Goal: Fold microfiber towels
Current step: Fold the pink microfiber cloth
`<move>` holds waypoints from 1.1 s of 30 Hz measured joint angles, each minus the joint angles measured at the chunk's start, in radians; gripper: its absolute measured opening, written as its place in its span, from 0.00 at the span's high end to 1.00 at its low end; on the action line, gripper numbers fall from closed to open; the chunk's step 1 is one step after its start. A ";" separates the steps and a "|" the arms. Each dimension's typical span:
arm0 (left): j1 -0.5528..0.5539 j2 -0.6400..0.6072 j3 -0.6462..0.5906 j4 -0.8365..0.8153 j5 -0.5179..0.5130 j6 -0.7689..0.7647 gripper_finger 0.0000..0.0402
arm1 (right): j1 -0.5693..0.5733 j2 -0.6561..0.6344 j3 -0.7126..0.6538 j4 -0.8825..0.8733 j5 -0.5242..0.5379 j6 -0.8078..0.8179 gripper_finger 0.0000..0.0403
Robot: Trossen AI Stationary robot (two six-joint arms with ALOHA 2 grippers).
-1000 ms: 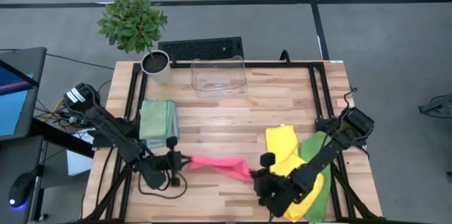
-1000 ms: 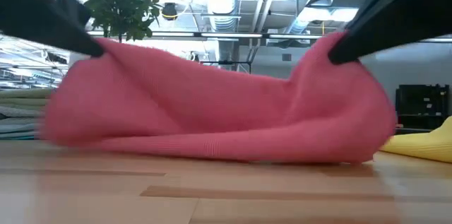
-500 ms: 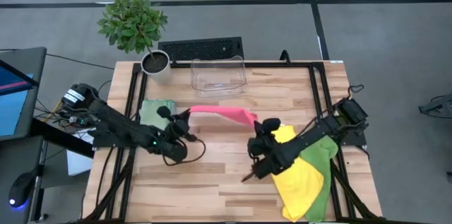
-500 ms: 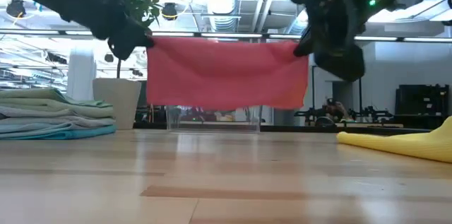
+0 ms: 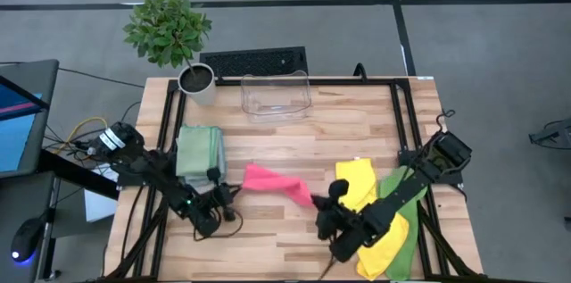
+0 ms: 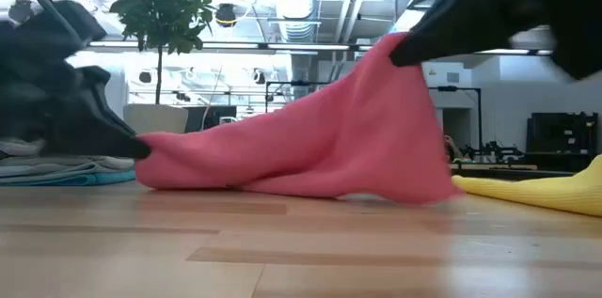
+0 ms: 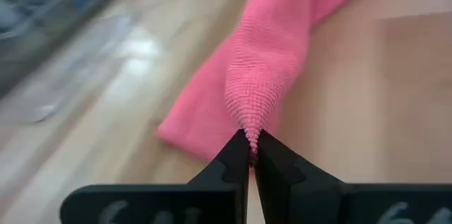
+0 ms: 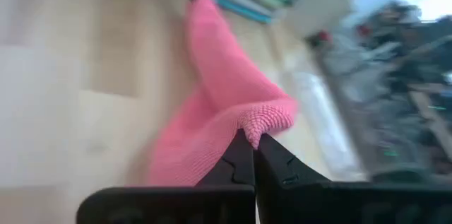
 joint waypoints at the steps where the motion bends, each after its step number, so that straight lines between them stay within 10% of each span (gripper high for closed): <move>1: -0.013 -0.002 0.009 0.013 0.029 0.027 0.98 | 0.008 0.000 0.000 0.018 -0.035 0.005 0.98; 12: -0.053 -0.002 0.136 -0.003 0.298 0.114 0.66 | 0.070 0.107 0.046 0.111 -0.300 0.078 0.98; 21: -0.061 -0.058 0.329 -0.474 0.341 0.017 0.45 | 0.138 0.229 0.186 0.071 -0.468 0.101 0.97; 33: -0.067 0.034 0.272 -0.065 0.281 0.014 0.48 | 0.183 0.210 0.215 -0.046 -0.491 0.316 0.84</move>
